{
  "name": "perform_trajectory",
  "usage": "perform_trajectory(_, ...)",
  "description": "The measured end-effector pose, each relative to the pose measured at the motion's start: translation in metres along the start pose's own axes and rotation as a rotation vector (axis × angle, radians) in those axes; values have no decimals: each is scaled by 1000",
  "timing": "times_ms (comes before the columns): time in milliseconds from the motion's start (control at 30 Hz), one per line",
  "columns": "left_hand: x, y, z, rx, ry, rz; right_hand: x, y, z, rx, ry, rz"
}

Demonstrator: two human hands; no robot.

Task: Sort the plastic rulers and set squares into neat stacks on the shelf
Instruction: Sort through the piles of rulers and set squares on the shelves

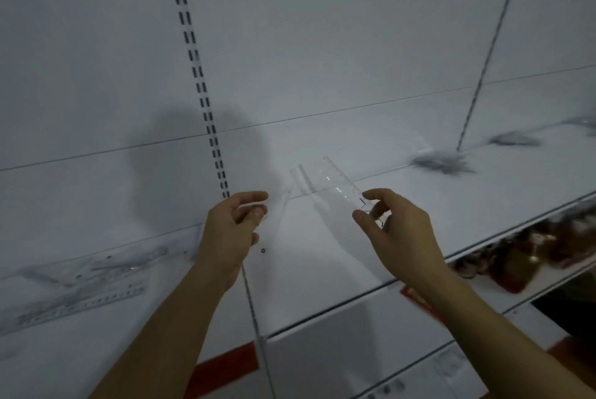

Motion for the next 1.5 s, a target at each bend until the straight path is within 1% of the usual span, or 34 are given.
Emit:
perform_trajectory(133, 3, -113, 2, 139, -52, 51, -69, 65, -9, -46, -87, -1)
perform_trajectory(267, 0, -211, 7, 293, -29, 65, -130, 127, -13, -111, -185, -31)
perform_trajectory(400, -9, -291, 19, 392, -37, 79, -185, 169, -11, -93, -269, -80)
perform_trajectory(533, -5, -351, 39, 463, -30, 114, -227, 189, -2, -93, -274, -145)
perform_trajectory(733, 7, -436, 91, 525, -29, 133, -295, 204, 51, -47, -331, -89)
perform_trajectory(867, 6, -490, 134, 518, -35, 132, -334, 216, 106, -27, -321, -111)
perform_trajectory(1067, 11, -591, 209, 530, -102, 209, -404, 255, 168, -76, -336, -255)
perform_trajectory(1167, 26, -644, 226, 558, -93, 320, -441, 272, 180, -82, -400, -252)
perform_trajectory(1267, 44, -689, 235, 629, -100, 439, -473, 286, 198, -64, -406, -272)
perform_trajectory(1367, 54, -722, 246, 655, -182, 585, -503, 296, 221, -69, -401, -263)
perform_trajectory(1500, 73, -761, 265, 571, -381, 796, -551, 303, 250, -5, -369, -247)
Point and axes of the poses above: each hand's wrist, its own z-axis towards the middle knuckle, its own y-axis out of the back of the hand, x = y × z, the point moved 4 cm from there along z, towards the middle knuckle, and after that the axes turned 5 degrees about -z, right-handed, at the moved point
